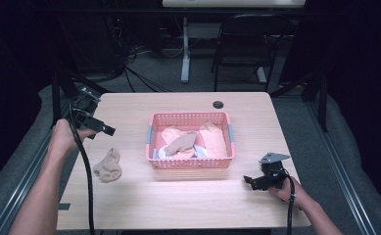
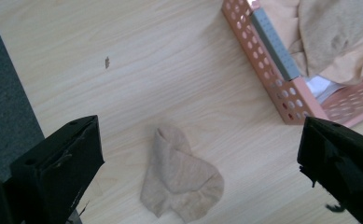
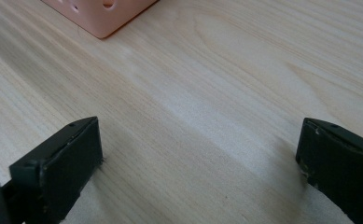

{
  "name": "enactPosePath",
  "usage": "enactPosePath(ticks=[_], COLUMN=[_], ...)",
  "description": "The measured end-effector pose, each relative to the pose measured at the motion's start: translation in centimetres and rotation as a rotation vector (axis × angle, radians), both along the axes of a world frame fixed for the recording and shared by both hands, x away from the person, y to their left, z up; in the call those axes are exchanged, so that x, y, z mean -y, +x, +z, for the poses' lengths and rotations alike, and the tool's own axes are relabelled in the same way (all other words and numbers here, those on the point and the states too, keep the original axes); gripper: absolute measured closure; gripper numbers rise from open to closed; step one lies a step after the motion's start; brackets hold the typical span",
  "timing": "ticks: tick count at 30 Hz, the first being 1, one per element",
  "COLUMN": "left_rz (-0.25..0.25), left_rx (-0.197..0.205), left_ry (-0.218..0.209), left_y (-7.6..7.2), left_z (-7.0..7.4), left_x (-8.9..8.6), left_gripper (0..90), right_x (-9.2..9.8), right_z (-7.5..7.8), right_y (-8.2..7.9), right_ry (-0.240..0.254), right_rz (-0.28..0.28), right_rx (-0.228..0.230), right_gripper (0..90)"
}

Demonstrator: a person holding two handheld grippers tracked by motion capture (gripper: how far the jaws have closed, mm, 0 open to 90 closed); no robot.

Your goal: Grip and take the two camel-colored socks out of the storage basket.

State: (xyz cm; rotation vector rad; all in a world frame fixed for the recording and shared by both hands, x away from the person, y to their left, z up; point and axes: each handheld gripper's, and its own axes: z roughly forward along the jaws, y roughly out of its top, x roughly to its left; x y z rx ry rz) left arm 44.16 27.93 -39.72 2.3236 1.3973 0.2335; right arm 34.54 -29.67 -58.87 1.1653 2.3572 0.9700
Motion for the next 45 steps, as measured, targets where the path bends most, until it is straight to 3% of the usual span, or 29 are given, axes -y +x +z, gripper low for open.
enactPosePath(ticks=[9, 18, 30, 43, 45], left_rz=[-0.100, -0.138, -0.238, -0.302, -0.305], left_rx=[0.028, 0.050, 0.032, 0.002, -0.012], left_ry=[0.015, 0.006, 0.023, -0.001, -0.020], left_y=[0.4, 1.3, 2.7, 3.6, 3.8], left_z=[1.4, 1.8, 0.9, -1.8, -2.4], left_x=[4.0, 6.9, 12.1, 16.1, 16.6], left_gripper=[0.1, 0.2, 0.3, 0.3, 0.2], right_x=[0.0, 0.0, 0.0, 0.1, 0.1], right_z=[0.0, 0.0, 0.0, 0.0, 0.0], right_y=[0.0, 0.0, 0.0, 0.0, 0.0], right_ry=[0.000, 0.000, -0.003, -0.002, -0.003], right_rz=[0.000, 0.001, 0.002, 0.008, 0.009], right_rx=[0.000, 0.000, 0.000, 0.002, 0.002], right_gripper=[0.0, 0.0, 0.0, 0.0, 0.0])
